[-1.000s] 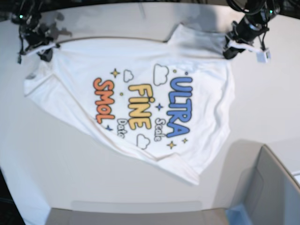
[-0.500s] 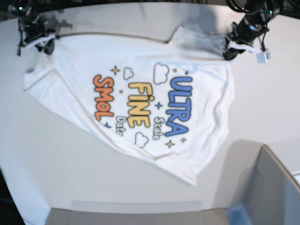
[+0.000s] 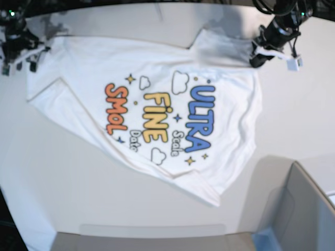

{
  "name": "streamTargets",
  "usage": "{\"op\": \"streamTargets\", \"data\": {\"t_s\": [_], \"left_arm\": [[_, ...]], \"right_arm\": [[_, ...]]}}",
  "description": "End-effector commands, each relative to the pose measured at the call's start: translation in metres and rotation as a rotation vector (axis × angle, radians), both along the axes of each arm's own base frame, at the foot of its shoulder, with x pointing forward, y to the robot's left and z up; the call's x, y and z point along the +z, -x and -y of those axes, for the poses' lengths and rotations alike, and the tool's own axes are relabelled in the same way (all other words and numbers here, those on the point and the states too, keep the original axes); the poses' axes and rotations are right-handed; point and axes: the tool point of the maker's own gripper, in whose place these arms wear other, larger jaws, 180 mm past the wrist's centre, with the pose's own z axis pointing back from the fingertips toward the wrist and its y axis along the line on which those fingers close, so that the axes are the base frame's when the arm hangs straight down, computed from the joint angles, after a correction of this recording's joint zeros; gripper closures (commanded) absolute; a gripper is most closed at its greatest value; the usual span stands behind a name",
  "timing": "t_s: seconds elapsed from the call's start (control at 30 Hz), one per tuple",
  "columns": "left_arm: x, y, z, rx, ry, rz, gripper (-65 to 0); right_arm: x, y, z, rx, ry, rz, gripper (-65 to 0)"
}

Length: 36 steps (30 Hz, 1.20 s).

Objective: Layout the t-shirt on the table in an organized manner, then fold the t-shirt properly
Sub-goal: 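Release and regrasp the shirt edge with the right gripper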

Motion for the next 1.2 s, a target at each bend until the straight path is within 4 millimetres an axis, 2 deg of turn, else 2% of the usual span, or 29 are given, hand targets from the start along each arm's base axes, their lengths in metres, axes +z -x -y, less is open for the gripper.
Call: {"op": "streamTargets", "data": {"t_s": [0.0,0.13,0.3,0.53,0.87,1.17], "left_arm": [[0.006,-0.003,0.000,0.001,0.008,0.015,0.0],[0.006,-0.003,0.000,0.001,0.008,0.015,0.0],[0.006,-0.003,0.000,0.001,0.008,0.015,0.0],[0.006,-0.003,0.000,0.001,0.008,0.016,0.0],[0.006,-0.003,0.000,0.001,0.008,0.016,0.0],[0.006,-0.003,0.000,0.001,0.008,0.016,0.0]], "right_arm": [[0.008,-0.012,-0.004,0.050,0.055,0.019,-30.5],[0.003,-0.034,-0.024,0.181,0.233,-0.028,-30.5],[-0.012,-0.038,-0.047,0.290,0.328,-0.086,-30.5],[-0.028,-0.043,-0.044,0.349,0.404,-0.144,-30.5],[-0.019,-0.067,-0.045,0.359,0.423,-0.103,-30.5],[-0.041,-0.073,-0.035,0.390,0.444,-0.176,-30.5]]}}
